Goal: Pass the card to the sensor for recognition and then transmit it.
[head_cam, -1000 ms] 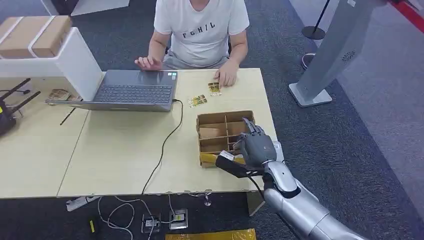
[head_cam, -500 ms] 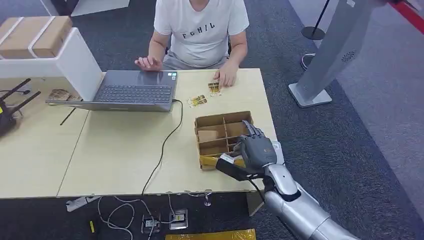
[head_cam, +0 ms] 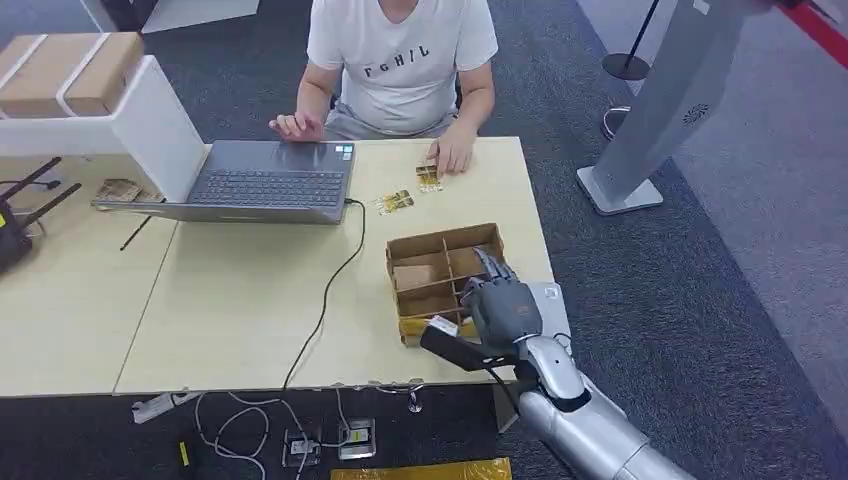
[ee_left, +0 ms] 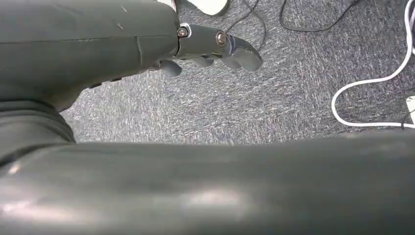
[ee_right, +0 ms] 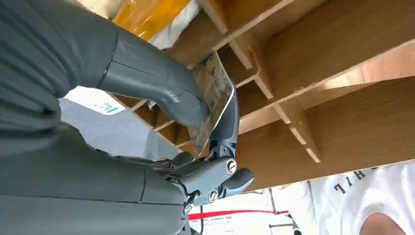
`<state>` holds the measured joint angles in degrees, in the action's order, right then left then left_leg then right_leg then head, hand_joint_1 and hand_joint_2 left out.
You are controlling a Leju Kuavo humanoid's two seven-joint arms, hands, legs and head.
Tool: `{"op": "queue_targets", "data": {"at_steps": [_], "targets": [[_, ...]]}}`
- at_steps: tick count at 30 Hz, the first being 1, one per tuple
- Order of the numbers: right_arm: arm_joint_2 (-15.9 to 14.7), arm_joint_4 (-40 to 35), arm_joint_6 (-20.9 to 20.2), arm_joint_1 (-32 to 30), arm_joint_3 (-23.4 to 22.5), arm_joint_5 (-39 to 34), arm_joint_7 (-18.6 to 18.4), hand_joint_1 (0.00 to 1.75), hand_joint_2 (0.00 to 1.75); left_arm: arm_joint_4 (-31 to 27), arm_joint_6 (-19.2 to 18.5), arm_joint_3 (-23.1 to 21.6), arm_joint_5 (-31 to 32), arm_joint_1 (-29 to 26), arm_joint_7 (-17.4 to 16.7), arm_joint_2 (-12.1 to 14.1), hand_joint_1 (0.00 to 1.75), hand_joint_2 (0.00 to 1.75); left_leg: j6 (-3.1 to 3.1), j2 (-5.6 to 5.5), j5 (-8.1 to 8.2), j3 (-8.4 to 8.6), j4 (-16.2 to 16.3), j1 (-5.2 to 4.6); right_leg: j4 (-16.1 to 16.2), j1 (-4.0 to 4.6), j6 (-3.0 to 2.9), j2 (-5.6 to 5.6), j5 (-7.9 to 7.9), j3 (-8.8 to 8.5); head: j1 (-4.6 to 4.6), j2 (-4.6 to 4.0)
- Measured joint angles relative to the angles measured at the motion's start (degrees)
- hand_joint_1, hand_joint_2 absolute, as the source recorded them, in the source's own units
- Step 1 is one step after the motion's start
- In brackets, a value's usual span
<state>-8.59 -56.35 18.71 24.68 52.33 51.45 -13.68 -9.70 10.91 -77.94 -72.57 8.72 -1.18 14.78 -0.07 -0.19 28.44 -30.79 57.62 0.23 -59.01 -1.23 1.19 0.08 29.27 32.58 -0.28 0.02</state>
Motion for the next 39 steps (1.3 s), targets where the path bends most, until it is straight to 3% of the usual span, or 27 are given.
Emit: {"op": "queue_targets", "data": {"at_steps": [10, 19, 30, 39], "targets": [[0.61, 0.02, -0.02, -1.25, 0.04, 0.76, -0.26, 1.75, 1.75, 0.00, 0.00, 0.00, -0.02, 0.02, 0.00, 0.00, 0.00, 0.00, 0.00, 0.00, 0.00, -0.01, 0.00, 0.00, 0.01, 0.00, 0.00, 0.00, 0.00, 0.00, 0.02, 0.00], [-0.26, -2.34, -0.68, -1.66, -1.90, 6.05, -2.23, 1.75, 1.75, 0.00, -0.17, 0.00, -0.02, -0.01, 0.02, -0.02, 0.00, 0.00, 0.00, -0.02, 0.00, -0.06, 0.01, -0.01, 0.00, -0.01, -0.01, -0.03, -0.02, 0.01, 0.02, 0.00], [-4.54, -14.23, -4.31, 0.37, -8.94, 8.19, -2.19, 1.75, 1.75, 0.00, -0.07, 0.00, -0.02, -0.01, 0.44, -0.26, 0.00, 0.00, 0.00, 0.00, 0.00, -0.22, 0.02, -0.01, 0.00, -0.01, -0.05, 0.00, -0.07, 0.23, 0.00, 0.00], [-6.27, -22.80, -5.92, 1.17, -11.69, 8.90, -1.99, 1.75, 1.75, 0.00, 0.13, 0.00, -0.48, -0.01, 0.52, -0.55, 0.00, 0.00, 0.00, 0.00, 0.00, -0.27, 0.01, 0.00, -0.01, 0.00, -0.05, 0.00, -0.07, 0.23, 0.02, 0.00]]}}
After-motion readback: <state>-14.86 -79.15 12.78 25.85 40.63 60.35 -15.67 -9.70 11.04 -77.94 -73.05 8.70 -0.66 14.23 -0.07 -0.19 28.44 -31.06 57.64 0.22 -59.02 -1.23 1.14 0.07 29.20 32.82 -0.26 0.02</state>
